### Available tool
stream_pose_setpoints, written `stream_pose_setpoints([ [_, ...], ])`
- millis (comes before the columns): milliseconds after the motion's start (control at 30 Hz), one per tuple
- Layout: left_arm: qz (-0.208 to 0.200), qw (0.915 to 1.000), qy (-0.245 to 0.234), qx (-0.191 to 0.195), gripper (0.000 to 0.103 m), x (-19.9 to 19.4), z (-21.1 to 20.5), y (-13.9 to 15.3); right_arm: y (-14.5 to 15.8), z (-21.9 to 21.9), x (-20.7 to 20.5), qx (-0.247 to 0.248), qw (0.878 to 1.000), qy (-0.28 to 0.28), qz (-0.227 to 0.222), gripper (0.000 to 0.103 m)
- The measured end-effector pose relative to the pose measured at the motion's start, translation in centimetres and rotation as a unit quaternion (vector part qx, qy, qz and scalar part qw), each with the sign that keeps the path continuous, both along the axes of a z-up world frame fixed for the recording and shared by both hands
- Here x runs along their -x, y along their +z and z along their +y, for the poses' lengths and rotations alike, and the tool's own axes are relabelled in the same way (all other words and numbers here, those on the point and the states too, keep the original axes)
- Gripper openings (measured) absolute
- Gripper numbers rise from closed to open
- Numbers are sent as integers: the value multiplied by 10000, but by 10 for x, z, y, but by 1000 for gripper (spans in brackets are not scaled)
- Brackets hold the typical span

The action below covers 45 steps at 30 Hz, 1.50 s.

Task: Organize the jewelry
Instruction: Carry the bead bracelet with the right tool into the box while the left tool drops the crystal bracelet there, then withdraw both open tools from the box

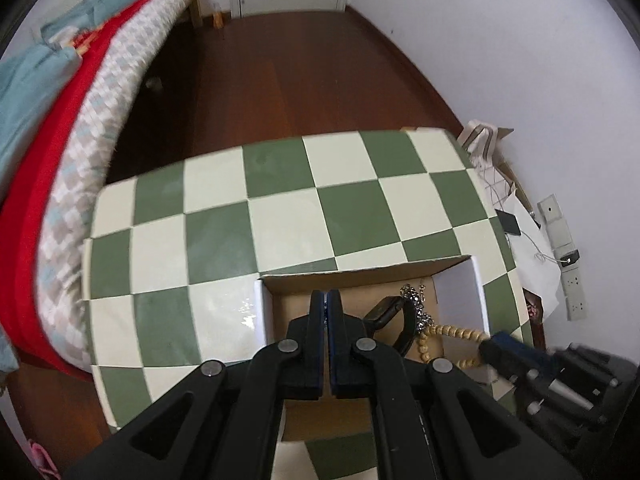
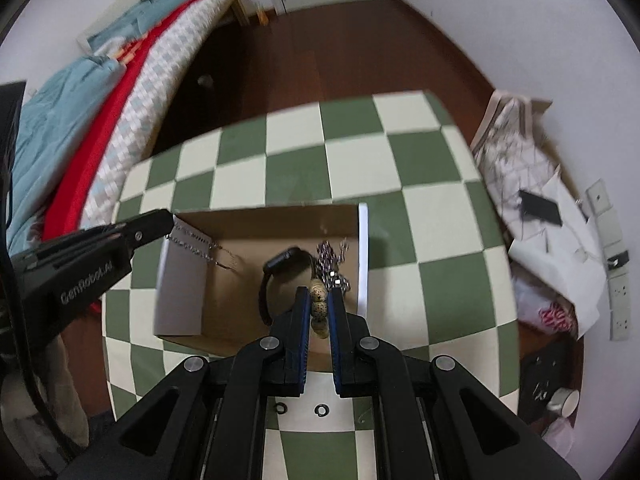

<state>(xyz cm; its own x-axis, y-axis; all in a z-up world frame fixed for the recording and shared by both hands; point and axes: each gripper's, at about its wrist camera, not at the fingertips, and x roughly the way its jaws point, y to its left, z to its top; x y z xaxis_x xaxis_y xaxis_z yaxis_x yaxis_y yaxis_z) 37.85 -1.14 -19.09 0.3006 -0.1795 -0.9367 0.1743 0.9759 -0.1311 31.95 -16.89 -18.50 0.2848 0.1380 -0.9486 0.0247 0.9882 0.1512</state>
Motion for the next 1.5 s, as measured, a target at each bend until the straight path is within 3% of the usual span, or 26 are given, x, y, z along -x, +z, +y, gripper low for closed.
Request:
stream_pose_setpoints([
  [133,83,9997,156,-175,4,-13,1,-4,-22,-1,-8,-49,9990,26,445,11],
  [167,36,9996,181,-219,4,-14,1,-2,-25,-1,-8,-51,9986,37,524,19],
  [200,-60,9993,228,-291,6,-15,2,1,-26,0,-8,-17,9984,52,566,40],
  [233,-151,9990,258,-345,15,-16,3,4,-25,3,-7,-22,9984,115,545,49],
  [267,-203,9986,297,-391,26,-17,4,6,-24,5,-5,-15,9985,153,525,65],
  [300,-267,9979,373,-452,65,-16,7,9,-22,9,-4,113,9984,184,514,79],
  [333,-322,9975,412,-475,103,-14,9,11,-20,12,-2,254,9983,208,477,82],
  [500,-628,9925,668,-812,103,8,21,14,-13,18,6,702,9967,205,364,95],
  [667,-769,9870,855,-1119,103,39,27,3,-15,16,17,1065,9938,185,250,99],
  [867,-854,9848,1076,-1065,103,72,34,6,-8,11,35,1140,9934,145,12,100],
  [1500,-1903,9672,1351,-1008,103,176,40,86,84,13,121,1058,9861,11,-1281,100],
])
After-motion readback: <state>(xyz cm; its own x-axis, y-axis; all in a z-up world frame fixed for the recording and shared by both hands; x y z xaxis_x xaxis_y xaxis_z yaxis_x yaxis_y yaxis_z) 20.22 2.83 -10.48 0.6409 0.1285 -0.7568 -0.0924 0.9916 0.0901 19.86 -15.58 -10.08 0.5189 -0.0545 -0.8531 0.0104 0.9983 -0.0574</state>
